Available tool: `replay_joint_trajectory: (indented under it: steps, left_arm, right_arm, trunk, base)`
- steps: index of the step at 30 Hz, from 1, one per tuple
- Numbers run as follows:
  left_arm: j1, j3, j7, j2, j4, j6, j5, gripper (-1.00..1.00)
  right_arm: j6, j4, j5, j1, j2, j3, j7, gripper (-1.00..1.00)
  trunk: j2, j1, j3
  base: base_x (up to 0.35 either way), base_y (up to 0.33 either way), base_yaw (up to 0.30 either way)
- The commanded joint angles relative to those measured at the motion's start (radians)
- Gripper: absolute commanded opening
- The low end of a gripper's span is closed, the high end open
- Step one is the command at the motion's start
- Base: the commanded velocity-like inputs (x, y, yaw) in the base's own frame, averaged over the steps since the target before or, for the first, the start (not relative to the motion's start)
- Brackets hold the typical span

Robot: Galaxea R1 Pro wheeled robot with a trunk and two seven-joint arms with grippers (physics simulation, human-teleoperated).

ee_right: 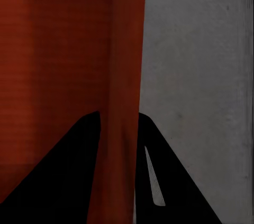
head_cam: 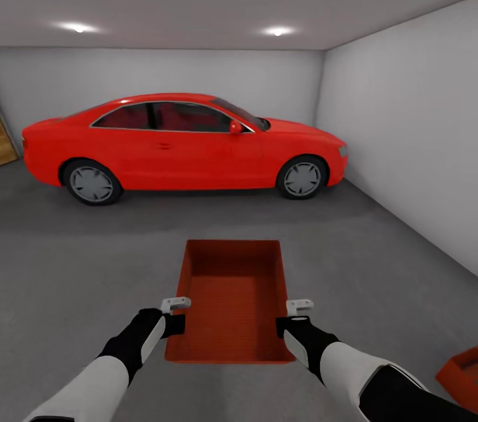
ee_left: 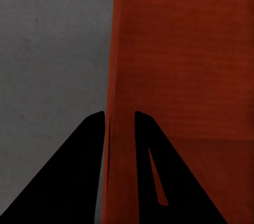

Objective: Move the two storage containers from the living room to the garage. In the garage, place one container on the floor and stack the other container on top of it (either order is fine).

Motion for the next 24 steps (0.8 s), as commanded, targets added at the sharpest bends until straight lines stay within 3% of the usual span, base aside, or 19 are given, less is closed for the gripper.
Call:
replay_joint_trajectory:
  steps: [1, 24]
  left_arm:
    - [-0.001, -0.003, 0.019, 0.000, -0.004, 0.007, -0.036, -1.00]
    - [0.000, -0.003, 0.020, 0.000, -0.004, 0.007, -0.036, -1.00]
  right_arm:
    - [0.007, 0.002, -0.015, -0.001, 0.000, 0.024, -0.007, -1.00]
    - [0.007, 0.002, -0.015, -0.001, 0.000, 0.024, -0.007, -1.00]
  trunk:
    - [-0.002, 0.001, -0.002]
    - [-0.002, 0.001, -0.002]
  base:
    - [0.322, 0.000, -0.285]
    - [0.322, 0.000, -0.286]
